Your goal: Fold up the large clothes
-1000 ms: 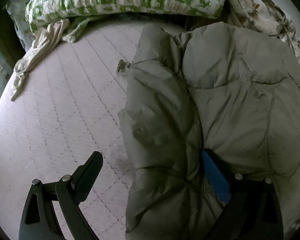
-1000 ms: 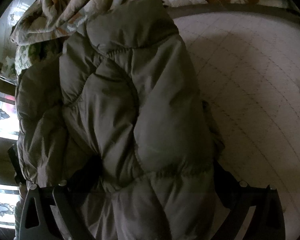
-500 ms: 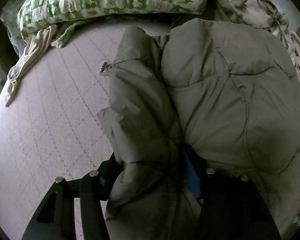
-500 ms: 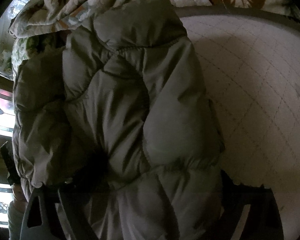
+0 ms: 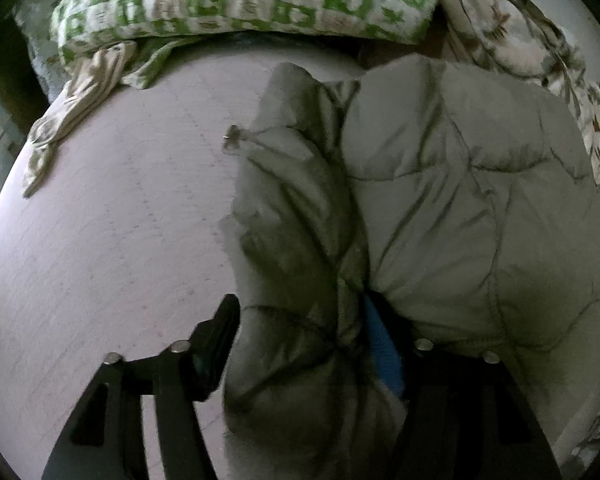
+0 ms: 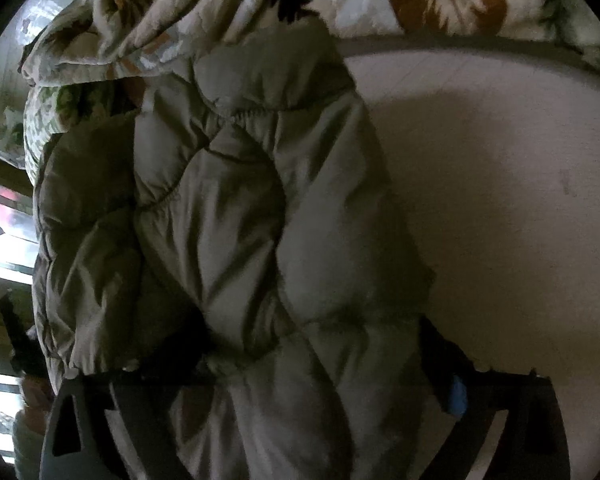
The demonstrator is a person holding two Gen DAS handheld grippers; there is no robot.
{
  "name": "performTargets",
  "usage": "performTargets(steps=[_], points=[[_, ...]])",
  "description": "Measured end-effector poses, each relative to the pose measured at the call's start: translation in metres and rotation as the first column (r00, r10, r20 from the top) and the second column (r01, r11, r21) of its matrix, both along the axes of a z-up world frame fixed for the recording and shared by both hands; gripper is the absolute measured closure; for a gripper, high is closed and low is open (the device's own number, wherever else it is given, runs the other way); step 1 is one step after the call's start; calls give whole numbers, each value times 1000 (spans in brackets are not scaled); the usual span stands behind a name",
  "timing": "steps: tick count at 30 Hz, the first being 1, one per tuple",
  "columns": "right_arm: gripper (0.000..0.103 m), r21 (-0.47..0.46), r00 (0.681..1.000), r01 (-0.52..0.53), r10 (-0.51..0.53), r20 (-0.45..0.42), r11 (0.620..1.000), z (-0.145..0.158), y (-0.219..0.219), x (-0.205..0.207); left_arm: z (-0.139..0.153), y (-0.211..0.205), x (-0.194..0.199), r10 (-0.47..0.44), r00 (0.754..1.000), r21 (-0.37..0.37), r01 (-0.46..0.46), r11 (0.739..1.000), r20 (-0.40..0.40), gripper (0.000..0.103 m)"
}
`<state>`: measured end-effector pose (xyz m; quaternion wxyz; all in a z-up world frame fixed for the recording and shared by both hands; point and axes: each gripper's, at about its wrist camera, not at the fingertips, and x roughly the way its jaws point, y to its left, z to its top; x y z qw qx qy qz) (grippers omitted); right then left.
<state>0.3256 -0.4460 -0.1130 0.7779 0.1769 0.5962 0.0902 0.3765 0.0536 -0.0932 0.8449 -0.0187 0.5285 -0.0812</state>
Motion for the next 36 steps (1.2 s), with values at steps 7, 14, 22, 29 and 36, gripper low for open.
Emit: performTargets(steps=[7,14,22,29,36], points=[[0,14,999,-51,50,6,999,25,-10,-20,5,17,-5,9,999,-33,-11,999,-40,22],[0,95,986,-73,87,-145,993,-22,-4,-26,-20,6,-4,-26,996,-29,24,999,-81,14],[3,83,987,-103,112,-116,991,-35,9,-27,-32,-24,3,-103,987,45,109,993,-124,19],[47,70,993,-115,117,-19,991,-10,19,-45,-18,-40,-14,-167,984,46,170,984,-67,63],[70,-2,992,-102,102,72,995,20,24,-67,9,-25,-35,-169,986,33,169,985,-10,79]])
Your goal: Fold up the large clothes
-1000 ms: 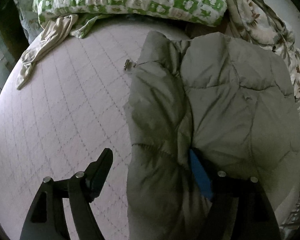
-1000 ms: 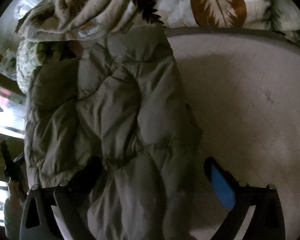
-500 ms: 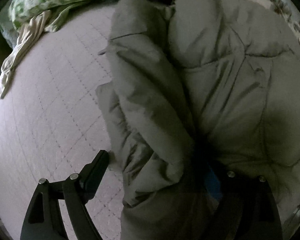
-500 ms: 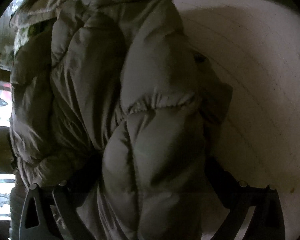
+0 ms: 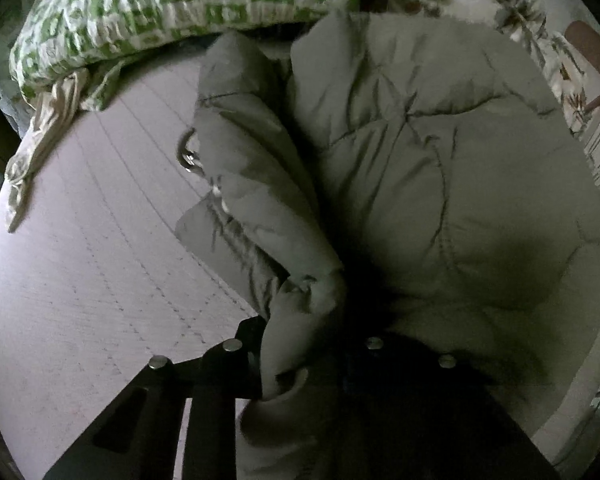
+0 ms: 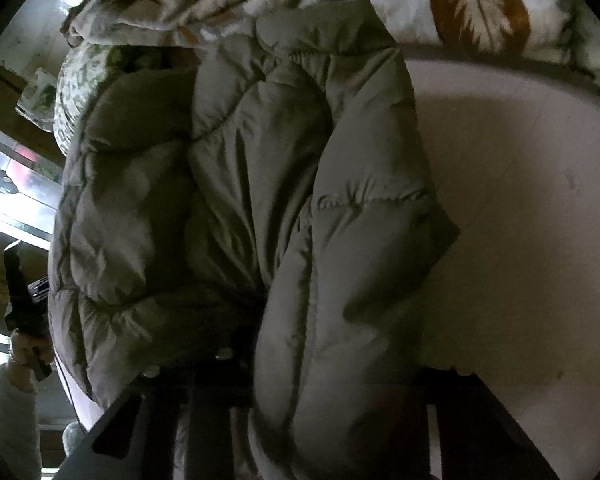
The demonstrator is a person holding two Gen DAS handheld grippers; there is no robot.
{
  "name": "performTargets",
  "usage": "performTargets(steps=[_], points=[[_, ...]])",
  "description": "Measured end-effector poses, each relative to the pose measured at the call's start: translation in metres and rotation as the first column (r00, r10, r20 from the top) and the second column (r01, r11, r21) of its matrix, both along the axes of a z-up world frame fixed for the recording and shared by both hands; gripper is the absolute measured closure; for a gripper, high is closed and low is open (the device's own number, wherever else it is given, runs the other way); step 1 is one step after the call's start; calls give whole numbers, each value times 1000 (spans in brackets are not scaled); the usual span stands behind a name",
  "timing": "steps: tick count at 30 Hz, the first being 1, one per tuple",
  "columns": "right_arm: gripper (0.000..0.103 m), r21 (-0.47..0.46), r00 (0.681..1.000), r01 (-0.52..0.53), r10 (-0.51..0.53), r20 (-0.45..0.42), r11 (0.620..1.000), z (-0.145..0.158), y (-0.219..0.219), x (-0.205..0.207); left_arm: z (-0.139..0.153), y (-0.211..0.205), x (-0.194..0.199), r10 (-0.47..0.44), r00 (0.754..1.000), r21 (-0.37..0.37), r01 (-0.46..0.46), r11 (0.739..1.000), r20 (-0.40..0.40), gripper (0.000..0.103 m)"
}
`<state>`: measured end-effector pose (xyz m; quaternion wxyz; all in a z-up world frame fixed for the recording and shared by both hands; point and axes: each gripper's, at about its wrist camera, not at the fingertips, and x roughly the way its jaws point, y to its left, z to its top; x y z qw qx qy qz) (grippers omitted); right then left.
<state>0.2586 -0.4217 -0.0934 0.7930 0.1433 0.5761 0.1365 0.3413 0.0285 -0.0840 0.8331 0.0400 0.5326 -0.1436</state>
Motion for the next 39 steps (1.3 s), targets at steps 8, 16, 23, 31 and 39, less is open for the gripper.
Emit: performTargets(steps=[8,16,23,31,39], points=[[73,-1,997,25,-24,71,1000,27,-4,-27,21,8,-13,7,999,-18,-7,1000,36,81],[74,5,994,27,-27,109,1000,47,-34,-48,45,11,-35,9,997,-34,-6,999,75,81],[74,-1,990,24,-23,136,1000,72,-33,-61,70,-3,-44,-1,995,-34,4,999,97,82],[74,-14,987,23,-21,160,1000,97,-27,-79,93,0,-68,-23,991,-13,25,1000,134,81],[74,-20,985,18,-14,171,1000,108,-32,-120,99,0,-107,-54,988,19,52,998,146,81]])
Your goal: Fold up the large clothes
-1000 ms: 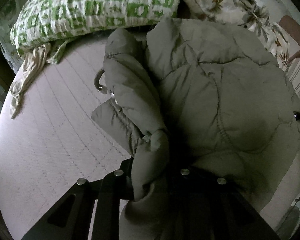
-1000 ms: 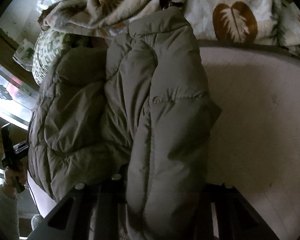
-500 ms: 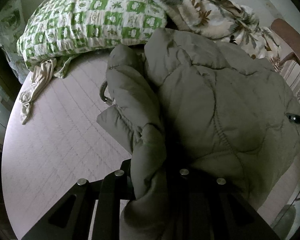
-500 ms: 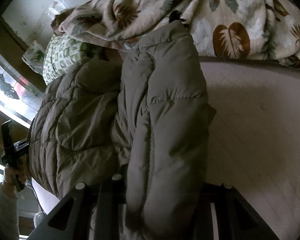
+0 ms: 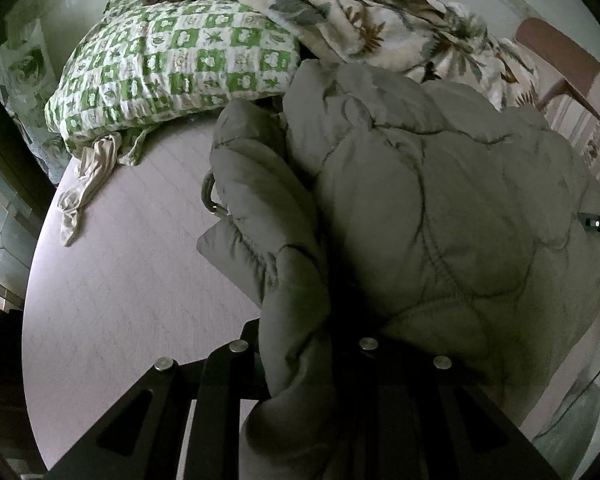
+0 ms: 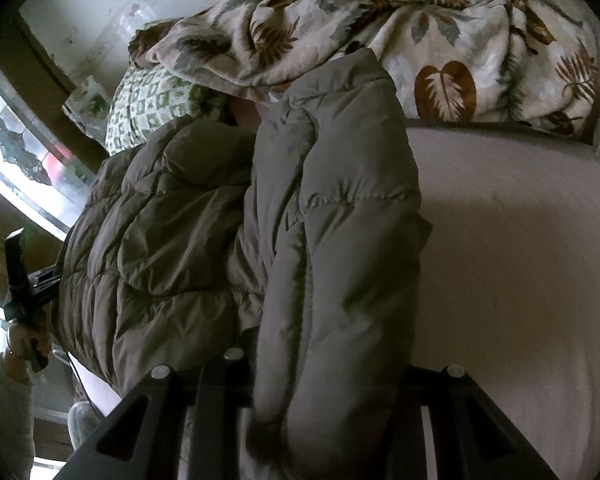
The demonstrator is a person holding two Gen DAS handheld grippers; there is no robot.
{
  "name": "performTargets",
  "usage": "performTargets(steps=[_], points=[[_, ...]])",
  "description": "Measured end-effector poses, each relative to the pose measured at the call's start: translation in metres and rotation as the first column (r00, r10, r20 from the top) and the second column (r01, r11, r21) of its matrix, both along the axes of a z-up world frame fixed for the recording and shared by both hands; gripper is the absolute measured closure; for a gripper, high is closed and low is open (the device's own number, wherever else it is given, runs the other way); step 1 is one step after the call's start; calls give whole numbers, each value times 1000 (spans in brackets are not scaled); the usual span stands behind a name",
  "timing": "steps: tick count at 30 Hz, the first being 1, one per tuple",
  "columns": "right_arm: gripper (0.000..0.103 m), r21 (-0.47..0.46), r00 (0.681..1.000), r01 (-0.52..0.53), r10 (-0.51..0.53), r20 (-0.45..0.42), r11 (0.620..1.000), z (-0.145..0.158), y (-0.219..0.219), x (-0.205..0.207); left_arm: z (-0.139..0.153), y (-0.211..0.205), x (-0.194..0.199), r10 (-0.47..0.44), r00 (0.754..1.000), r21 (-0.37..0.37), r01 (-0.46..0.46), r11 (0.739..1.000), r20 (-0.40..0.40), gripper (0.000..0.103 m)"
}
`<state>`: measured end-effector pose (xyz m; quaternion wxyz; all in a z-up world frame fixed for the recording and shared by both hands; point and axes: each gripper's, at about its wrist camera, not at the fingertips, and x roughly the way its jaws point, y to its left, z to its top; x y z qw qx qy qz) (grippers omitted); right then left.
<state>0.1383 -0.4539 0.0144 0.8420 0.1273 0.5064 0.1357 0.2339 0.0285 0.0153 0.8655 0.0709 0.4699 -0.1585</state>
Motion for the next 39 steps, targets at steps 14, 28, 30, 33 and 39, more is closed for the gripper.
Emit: performTargets(steps=[14,28,30,33,39], points=[[74,-17,999,-13,13,-40,1000,-37,1,-47,-38,1,-46,-10,999,47,11,999,-31,81],[67,-13,992,72,-73,-99,997,-101,-4,-48,-91,8,-47,61,998,62,-59,996,-27,75],[65,0,991,86,-85,-100,996,-108,-5,-47,-94,9,-47,71,997,50,-70,996,-23,73],[56,28,988,115,-111,-104,993,-122,-9,-49,-98,12,-50,88,996,40,-88,995,-4,71],[40,-1,983,163,-162,-90,987,-125,-3,-49,-92,3,-59,126,991,90,-130,988,48,64]])
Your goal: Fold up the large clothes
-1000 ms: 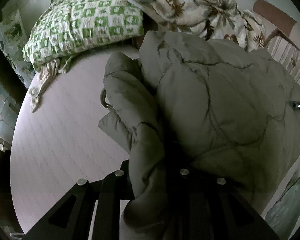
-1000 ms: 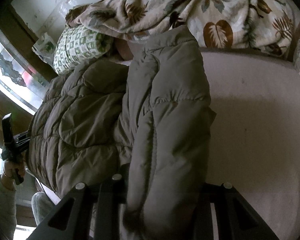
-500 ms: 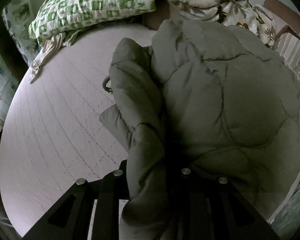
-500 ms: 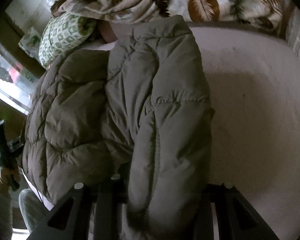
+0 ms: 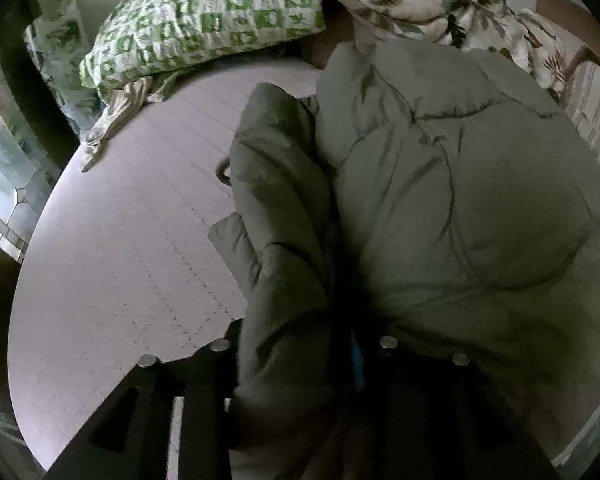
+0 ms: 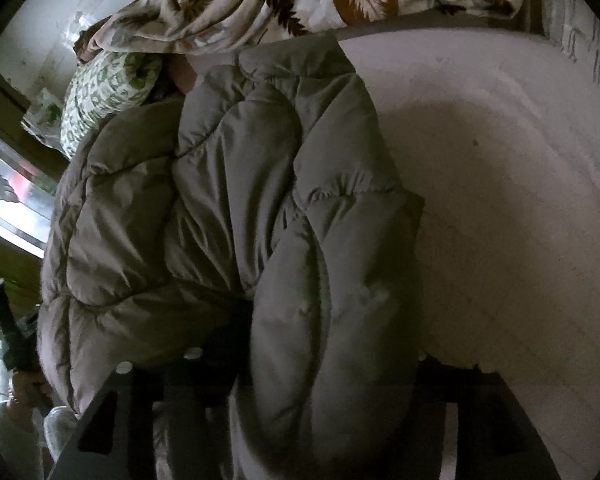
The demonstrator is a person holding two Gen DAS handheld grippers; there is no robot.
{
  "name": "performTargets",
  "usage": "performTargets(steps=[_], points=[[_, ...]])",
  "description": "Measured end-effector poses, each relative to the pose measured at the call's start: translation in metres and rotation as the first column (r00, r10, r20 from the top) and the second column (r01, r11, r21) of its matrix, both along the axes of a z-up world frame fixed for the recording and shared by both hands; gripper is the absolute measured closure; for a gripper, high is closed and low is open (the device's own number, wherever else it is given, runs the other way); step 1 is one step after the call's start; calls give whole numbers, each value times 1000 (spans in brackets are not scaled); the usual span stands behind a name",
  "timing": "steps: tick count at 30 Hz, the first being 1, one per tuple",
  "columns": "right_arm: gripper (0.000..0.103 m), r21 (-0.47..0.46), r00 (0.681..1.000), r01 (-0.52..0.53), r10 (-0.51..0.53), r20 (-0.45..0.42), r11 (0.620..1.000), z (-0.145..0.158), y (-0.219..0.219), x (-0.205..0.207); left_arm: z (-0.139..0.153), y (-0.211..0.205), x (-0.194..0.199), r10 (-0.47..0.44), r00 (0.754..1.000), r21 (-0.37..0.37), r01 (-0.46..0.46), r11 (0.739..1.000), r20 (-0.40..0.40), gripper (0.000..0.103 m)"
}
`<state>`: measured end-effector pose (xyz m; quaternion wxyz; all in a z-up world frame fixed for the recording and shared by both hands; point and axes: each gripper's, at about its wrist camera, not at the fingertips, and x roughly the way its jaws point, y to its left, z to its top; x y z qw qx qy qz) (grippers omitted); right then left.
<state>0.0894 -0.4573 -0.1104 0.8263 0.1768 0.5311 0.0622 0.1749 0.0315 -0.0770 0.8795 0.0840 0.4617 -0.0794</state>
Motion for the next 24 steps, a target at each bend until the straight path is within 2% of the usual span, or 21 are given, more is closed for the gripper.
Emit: performTargets(steps=[4,6,8,11,19,24], points=[[30,-37,1000,15,-15,8,999,10,11,-2,10,7,-7,54,998,-33,-53,998,12,55],[28,-46,1000,21,-20,18,999,14,12,-7,16,8,-14,71,997,-37,-69,997,33,42],[27,-58,999,22,-20,30,998,20,12,-11,24,6,-26,75,995,-36,-72,997,72,35],[18,-66,998,37,-33,61,997,32,18,-20,31,3,-34,66,993,-20,-65,998,98,31],[18,-87,989,78,-66,130,993,63,24,-42,46,-6,-60,53,991,-30,-50,998,126,28],[17,-77,981,87,-72,179,993,81,14,-69,58,-14,-89,41,985,-32,-36,999,166,17]])
